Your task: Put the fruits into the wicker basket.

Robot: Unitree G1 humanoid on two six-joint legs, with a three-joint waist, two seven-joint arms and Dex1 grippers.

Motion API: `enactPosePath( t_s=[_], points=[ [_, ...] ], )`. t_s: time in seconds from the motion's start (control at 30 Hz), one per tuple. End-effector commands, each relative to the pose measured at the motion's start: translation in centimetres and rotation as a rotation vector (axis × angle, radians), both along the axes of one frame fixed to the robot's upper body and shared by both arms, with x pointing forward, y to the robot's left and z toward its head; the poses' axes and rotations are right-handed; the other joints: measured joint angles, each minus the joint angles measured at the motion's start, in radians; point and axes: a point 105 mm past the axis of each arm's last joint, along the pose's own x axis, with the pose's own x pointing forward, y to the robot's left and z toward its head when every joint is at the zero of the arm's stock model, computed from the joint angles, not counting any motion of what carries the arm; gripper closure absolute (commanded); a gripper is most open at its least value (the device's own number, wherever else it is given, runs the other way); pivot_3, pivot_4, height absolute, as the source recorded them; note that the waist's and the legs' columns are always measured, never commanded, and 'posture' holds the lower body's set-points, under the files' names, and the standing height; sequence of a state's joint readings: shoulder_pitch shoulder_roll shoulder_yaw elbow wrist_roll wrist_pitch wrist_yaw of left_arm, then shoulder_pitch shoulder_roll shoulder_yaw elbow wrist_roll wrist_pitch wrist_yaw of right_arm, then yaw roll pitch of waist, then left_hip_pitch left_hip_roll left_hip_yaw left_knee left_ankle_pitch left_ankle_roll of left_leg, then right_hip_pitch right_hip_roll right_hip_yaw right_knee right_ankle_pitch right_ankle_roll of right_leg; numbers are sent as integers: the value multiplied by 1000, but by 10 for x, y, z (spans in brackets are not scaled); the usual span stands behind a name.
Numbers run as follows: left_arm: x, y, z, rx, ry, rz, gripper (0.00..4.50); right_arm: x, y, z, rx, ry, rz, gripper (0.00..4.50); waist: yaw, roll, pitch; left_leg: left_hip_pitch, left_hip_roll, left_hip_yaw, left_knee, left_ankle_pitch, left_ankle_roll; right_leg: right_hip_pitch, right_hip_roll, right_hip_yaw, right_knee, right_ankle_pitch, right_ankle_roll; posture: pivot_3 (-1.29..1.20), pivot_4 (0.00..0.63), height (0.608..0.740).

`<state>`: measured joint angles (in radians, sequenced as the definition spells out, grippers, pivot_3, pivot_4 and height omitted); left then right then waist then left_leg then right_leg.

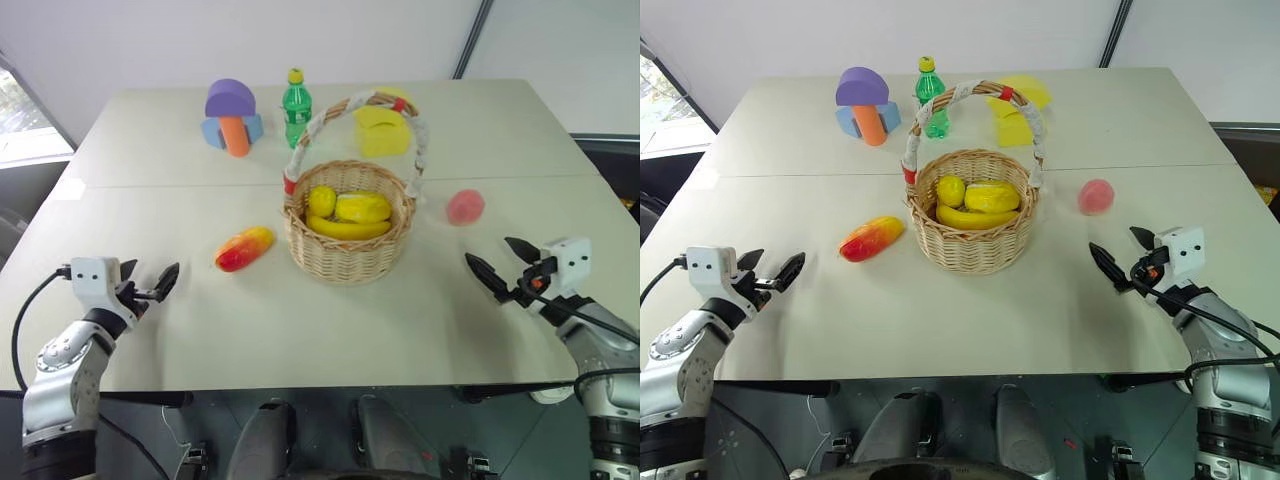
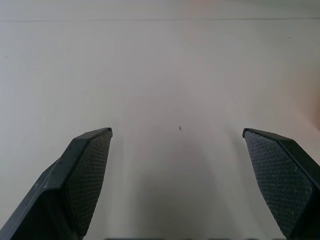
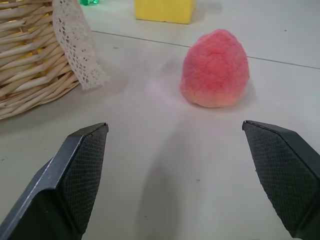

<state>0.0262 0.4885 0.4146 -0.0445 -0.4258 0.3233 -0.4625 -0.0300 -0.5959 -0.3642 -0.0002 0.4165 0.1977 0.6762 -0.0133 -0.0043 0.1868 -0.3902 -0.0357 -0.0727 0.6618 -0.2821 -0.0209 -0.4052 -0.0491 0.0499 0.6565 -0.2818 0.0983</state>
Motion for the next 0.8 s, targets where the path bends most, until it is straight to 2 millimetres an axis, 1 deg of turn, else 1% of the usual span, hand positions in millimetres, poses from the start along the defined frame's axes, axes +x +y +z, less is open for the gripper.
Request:
enactPosePath(
  t_s=[0.03,0.13,0.2,0.3,0.43,0.5,0.63,0.7,0.8],
  points=[
    [-1,2,12,13,-43,7,0,2,2,15,-17,-55,11,2,-1,0,0,0,0,0,0,0,0,0,0,0,0,0,0,0,150,740],
    [0,1,14,-9,-53,10,0,3,3,16,-20,-58,11,2,0,0,0,0,0,0,0,0,0,0,0,0,0,0,0,0,150,740],
    [2,-3,19,-46,-74,-7,0,4,2,18,-25,-64,9,2,1,0,0,0,0,0,0,0,0,0,0,0,0,0,0,0,150,740],
    [8,-7,24,-49,-73,-21,0,5,3,22,-35,-73,7,2,1,0,0,0,0,0,0,0,0,0,0,0,0,0,0,0,150,740],
    [21,-22,48,-76,-116,-102,0,5,16,44,-49,-128,55,2,0,0,0,0,0,0,0,0,0,0,0,0,0,0,0,0,150,740],
    [26,-32,59,-74,-105,-163,0,2,26,57,-66,-153,94,2,-1,0,0,0,0,0,0,0,0,0,0,0,0,0,0,0,150,740],
    [35,-61,80,-5,-58,-324,0,-14,55,87,-87,-195,218,2,0,0,0,0,0,0,0,0,0,0,1,0,0,0,0,0,150,740],
    [37,-71,86,3,-40,-373,0,-22,68,94,-89,-189,282,2,1,0,0,-1,0,-1,0,0,0,0,1,0,0,0,0,0,150,740],
    [42,-85,90,68,17,-449,0,-40,100,99,-92,-156,434,2,0,0,0,-1,0,-1,0,0,0,0,1,-1,0,0,0,0,150,740]
  ],
)
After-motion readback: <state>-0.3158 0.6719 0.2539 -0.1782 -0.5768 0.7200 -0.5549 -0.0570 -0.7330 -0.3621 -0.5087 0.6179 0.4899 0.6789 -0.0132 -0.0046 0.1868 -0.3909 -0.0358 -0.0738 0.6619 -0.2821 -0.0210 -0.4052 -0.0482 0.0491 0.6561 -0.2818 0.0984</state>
